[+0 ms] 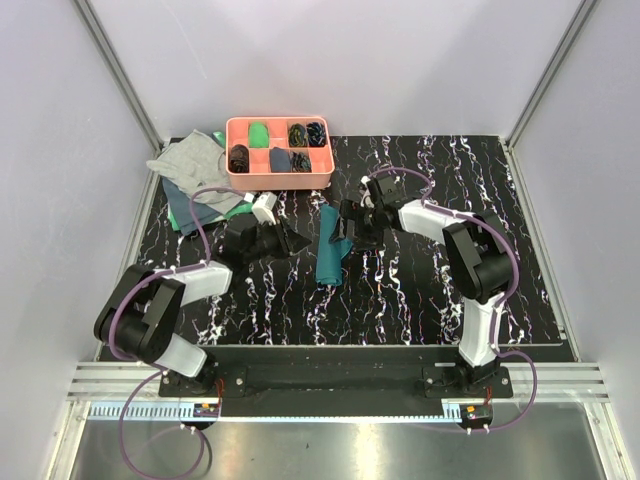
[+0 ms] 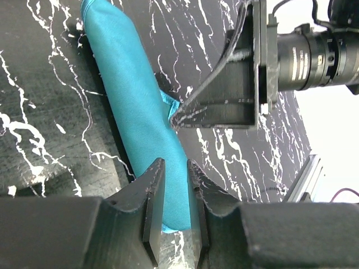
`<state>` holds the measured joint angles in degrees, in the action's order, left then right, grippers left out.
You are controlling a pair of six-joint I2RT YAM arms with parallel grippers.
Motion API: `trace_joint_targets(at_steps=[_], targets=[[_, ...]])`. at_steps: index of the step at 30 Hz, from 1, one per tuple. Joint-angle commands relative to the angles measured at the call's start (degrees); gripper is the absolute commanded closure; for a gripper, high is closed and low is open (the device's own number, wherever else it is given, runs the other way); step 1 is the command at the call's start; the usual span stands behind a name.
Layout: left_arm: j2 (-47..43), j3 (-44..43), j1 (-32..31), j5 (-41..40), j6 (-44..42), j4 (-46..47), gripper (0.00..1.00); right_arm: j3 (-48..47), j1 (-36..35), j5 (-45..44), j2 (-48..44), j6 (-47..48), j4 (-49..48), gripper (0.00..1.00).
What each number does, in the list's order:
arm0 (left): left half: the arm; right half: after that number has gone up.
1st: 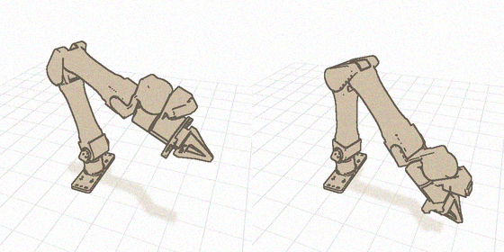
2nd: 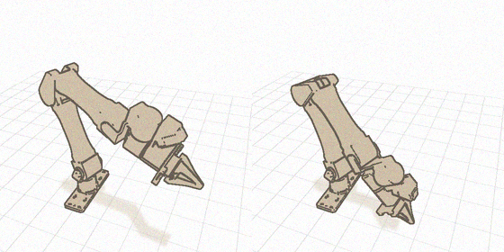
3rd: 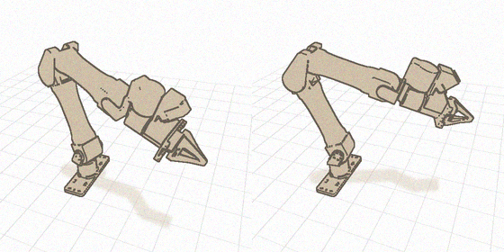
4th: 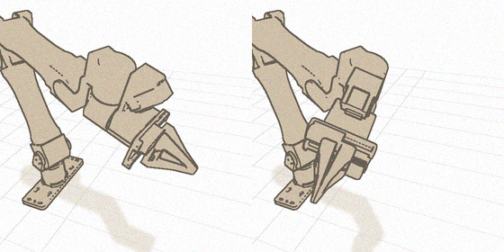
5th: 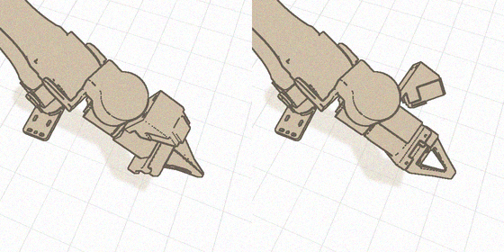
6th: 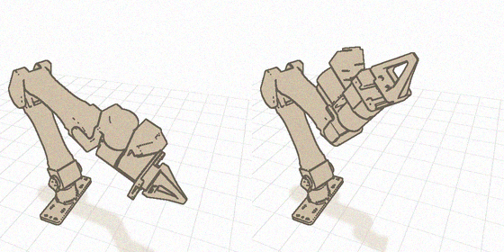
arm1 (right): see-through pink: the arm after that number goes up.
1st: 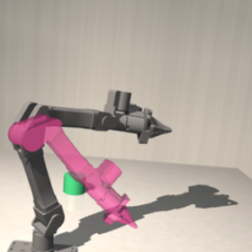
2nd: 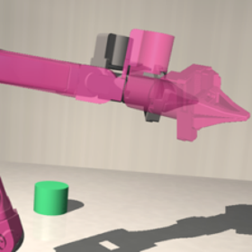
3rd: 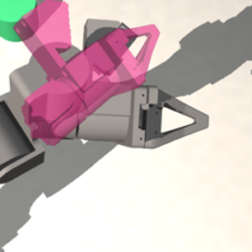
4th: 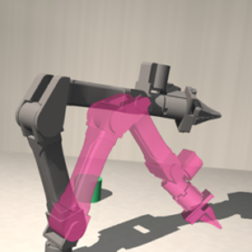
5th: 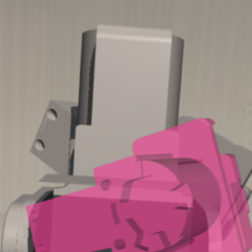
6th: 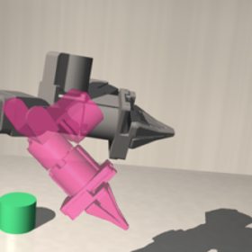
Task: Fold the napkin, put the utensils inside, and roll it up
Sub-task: Roll the napkin with the utensil
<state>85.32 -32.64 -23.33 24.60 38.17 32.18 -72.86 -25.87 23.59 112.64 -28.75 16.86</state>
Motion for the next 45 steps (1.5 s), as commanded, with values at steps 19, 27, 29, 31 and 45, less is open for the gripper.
trace_joint_targets(at_steps=[19,27,29,31,45], targets=[[-0.1,1.4,0.6,0.6,-0.6,2.6,0.75,-3.4,-2.2,-3.0,7.2,-0.1,1.9,0.18],[1.9,0.1,0.6,-2.9,-1.8,-1.4,0.75,-4.7,-3.2,-8.6,7.0,0.5,4.7,0.19],[3.7,-0.3,0.8,-3.4,-1.7,-0.9,0.76,-4.8,-3.3,-10.1,6.5,1.2,5.4,0.23],[6.3,-0.1,0.9,-2.1,0.1,3.8,0.76,-5.0,-3.3,-10.4,6.5,1.8,5.9,0.29],[20.1,-2.7,0.2,4.0,9.2,20.8,0.75,-4.7,-3.3,-11.6,8.8,3.9,7.7,0.51]])
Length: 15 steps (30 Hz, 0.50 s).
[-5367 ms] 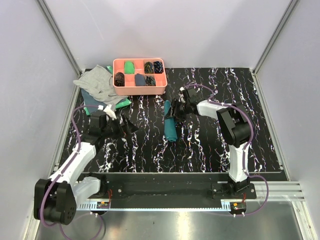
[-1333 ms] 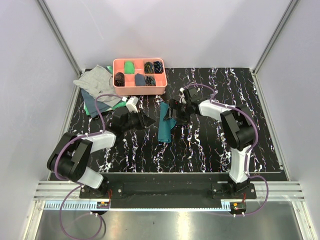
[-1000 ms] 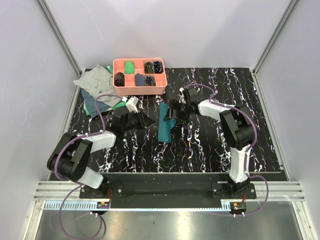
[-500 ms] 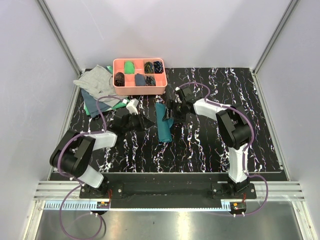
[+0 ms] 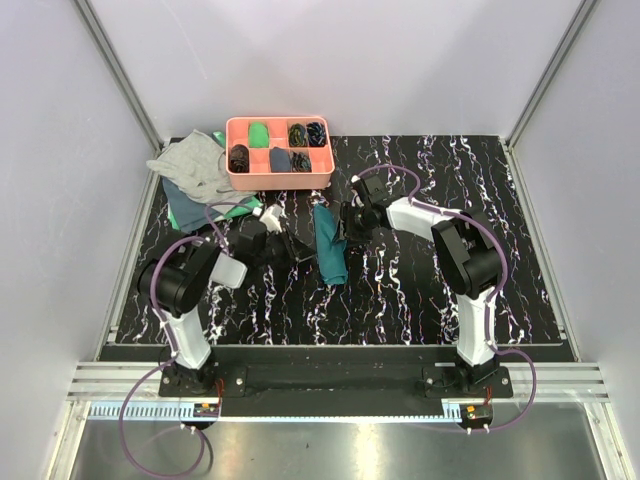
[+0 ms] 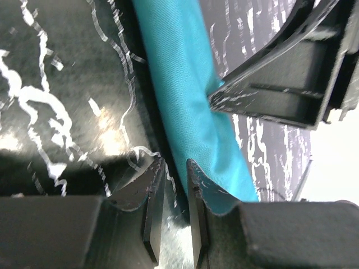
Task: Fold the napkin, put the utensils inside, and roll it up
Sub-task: Roll the napkin with the utensil
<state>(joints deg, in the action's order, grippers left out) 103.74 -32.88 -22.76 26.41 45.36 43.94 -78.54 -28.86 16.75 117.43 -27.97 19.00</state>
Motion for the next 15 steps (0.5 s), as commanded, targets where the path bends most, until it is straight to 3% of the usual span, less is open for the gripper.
trace_joint_targets(at_steps=[1,6,15], targets=[[2.2,-3.0,-0.5,2.8,2.3,9.8,0.75,0.9,-0.4,-4.5,4.2,3.1,5.4,0.53],[5.6,-3.4,-1.4,4.3,5.7,16.4,0.75,0.8,-0.3,-1.2,5.5,3.7,5.5,0.62],[6.3,-3.9,-2.8,4.6,5.4,18.2,0.76,1.9,-0.8,5.7,7.9,3.8,4.0,0.73]])
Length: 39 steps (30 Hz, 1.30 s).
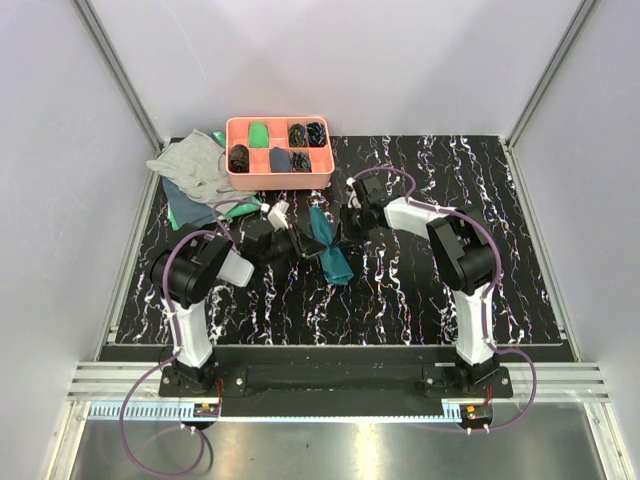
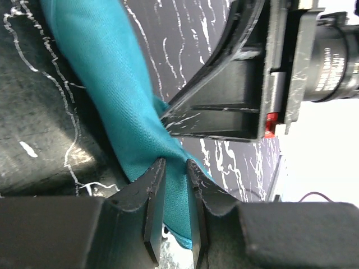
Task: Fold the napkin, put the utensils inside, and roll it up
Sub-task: Roll the napkin with the utensil
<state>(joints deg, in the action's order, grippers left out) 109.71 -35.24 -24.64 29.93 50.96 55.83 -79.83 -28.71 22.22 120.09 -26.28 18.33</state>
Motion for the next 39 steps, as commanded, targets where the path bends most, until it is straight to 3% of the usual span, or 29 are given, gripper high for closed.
trace_joint_targets(at_steps=[1,5,12,20,32,39], targets=[[0.4,-1.8,-1.2,1.1,-0.6,6.2,0.76,3.3,-0.9,1.8,5.2,2.0,4.0,0.73],[1.5,-2.6,-2.2,0.9,-1.4,5.0,0.77,3.5,-1.0,5.5,6.4,1.1,2.7,0.71],[3.1,-1.6,-2.1,-0.1,-2.0,5.3,0.77,4.1,-1.0,4.0,4.3,0.1,2.2,0.39],[4.5,-1.8,-2.1,-0.7,-3.4,4.2,0.78,3.2,-0.8,1.7,-0.4,-0.6,2.2,0.18],[3.1,-3.1,-2.1,-0.8,-5.0,2.0,0.77,4.1,1.2,-1.0,-8.9,-1.4,2.1,0.0],[-5.6,-6.1,-2.1,-2.2,-12.7,-9.6,0.56,6.0,5.1,-0.9,-15.0,-1.1,2.2,0.0]])
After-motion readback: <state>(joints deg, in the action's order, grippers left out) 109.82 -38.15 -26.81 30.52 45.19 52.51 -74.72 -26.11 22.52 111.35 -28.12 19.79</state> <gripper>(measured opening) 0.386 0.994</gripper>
